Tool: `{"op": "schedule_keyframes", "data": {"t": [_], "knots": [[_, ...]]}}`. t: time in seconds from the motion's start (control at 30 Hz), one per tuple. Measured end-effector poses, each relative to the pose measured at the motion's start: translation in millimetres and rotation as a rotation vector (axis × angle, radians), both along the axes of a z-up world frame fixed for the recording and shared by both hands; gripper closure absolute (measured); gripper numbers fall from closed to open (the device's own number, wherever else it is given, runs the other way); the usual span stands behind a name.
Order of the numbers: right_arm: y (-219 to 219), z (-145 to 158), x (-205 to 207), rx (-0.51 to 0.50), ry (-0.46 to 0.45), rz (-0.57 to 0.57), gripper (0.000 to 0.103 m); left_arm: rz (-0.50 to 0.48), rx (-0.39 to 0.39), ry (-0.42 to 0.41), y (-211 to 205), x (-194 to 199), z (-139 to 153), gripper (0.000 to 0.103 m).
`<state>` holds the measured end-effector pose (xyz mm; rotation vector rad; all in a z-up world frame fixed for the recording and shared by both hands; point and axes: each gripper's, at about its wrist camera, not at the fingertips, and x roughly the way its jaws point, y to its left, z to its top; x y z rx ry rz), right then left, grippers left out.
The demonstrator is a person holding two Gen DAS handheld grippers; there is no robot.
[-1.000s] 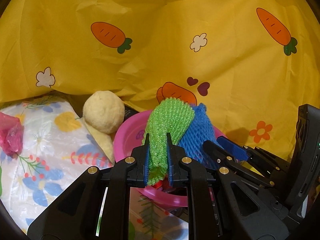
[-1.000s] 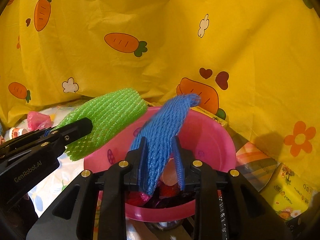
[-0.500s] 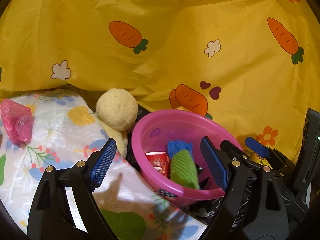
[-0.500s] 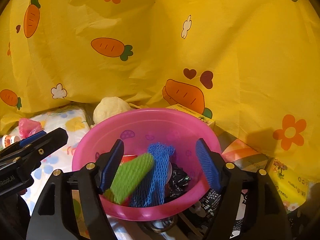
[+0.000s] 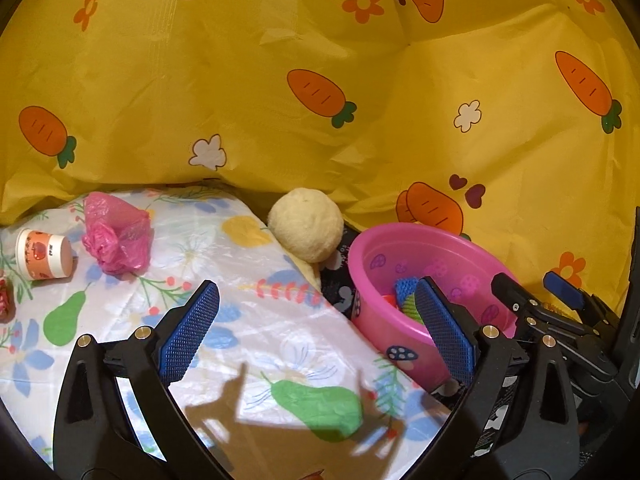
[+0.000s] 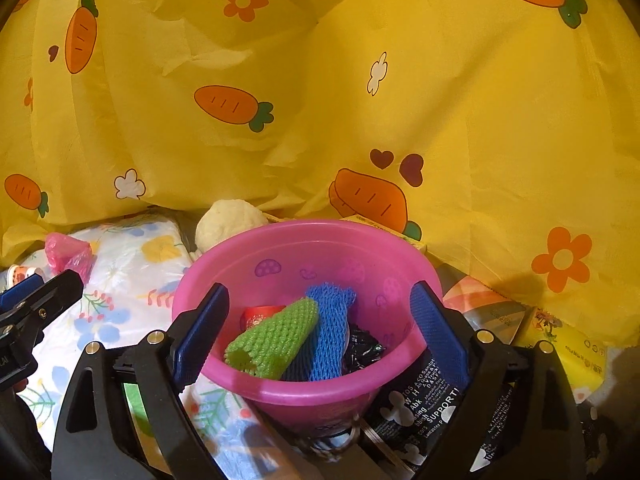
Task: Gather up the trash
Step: 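Move both tools back toward the red snack wrappers on the table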
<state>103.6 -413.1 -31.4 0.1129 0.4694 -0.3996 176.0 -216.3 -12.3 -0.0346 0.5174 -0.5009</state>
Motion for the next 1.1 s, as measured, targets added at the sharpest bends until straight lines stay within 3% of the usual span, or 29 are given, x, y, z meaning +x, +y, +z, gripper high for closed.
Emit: {"op": "schedule_keyframes", "data": {"t": [0.2, 0.47, 1.1], "knots": [[26, 3, -18, 0.013, -0.06, 0.018, 0.009, 0.068, 0.027, -0.025, 35, -23, -3, 0.006], [83, 1, -23, 0.013, -0.06, 0.154, 0.009, 0.236, 0.046, -0.04, 102, -43, 0, 0.006], [223, -5, 10, 0.019, -0.013, 0.456, 0.009, 0.758, 0.088, -0.012, 313, -50, -9, 0.006]]}}
